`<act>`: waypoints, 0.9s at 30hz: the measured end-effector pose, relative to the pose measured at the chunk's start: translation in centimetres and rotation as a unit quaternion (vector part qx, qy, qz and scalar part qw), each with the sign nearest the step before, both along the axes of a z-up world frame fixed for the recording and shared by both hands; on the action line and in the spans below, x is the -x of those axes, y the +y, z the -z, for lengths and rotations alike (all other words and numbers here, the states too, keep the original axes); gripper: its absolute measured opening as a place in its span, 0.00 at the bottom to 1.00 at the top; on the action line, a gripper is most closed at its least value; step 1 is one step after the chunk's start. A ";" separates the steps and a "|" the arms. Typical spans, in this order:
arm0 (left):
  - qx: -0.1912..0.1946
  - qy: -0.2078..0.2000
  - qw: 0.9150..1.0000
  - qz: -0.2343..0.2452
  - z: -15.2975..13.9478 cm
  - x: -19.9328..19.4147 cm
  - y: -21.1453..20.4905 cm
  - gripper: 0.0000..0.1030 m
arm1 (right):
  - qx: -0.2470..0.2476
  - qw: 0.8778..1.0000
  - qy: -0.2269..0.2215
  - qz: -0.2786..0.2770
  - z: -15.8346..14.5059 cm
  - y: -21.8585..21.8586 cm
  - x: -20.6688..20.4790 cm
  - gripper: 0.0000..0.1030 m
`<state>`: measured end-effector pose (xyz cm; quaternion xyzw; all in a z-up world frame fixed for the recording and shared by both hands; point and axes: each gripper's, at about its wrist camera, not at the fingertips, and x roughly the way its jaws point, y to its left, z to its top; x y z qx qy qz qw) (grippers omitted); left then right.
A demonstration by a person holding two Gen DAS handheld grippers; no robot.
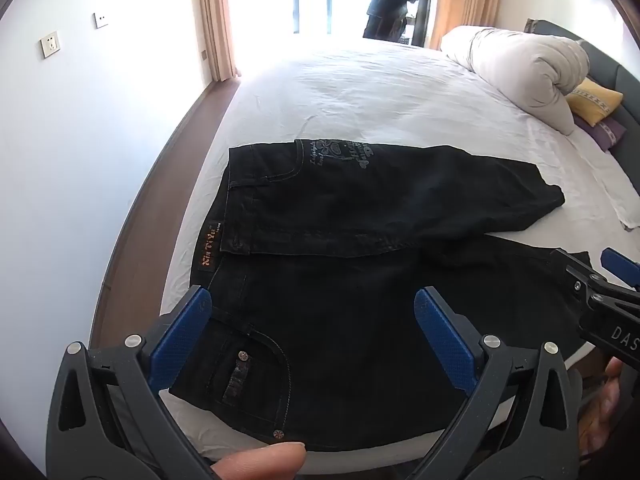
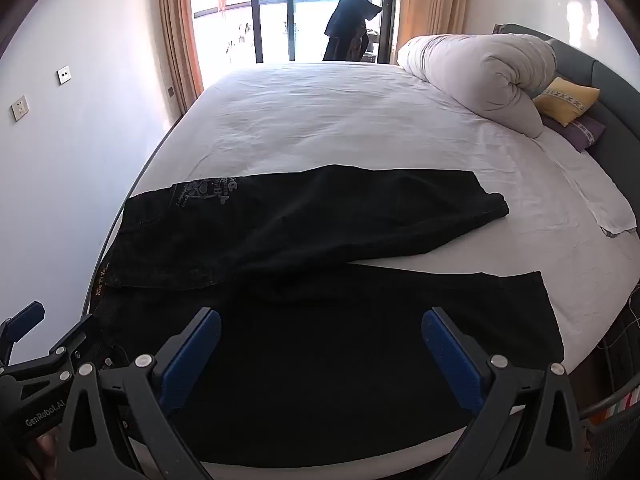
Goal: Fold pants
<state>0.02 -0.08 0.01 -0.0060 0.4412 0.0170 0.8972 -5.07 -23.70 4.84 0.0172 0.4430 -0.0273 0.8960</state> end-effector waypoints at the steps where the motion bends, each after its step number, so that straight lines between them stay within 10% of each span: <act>1: 0.000 0.000 1.000 -0.001 0.0 0.0 0.0 1.00 | 0.000 1.000 0.000 0.000 0.0 0.0 0.0 1.00; 27: 0.003 0.007 1.000 0.004 0.9 0.3 -0.7 1.00 | 0.002 1.000 0.002 -0.004 0.5 0.1 0.0 1.00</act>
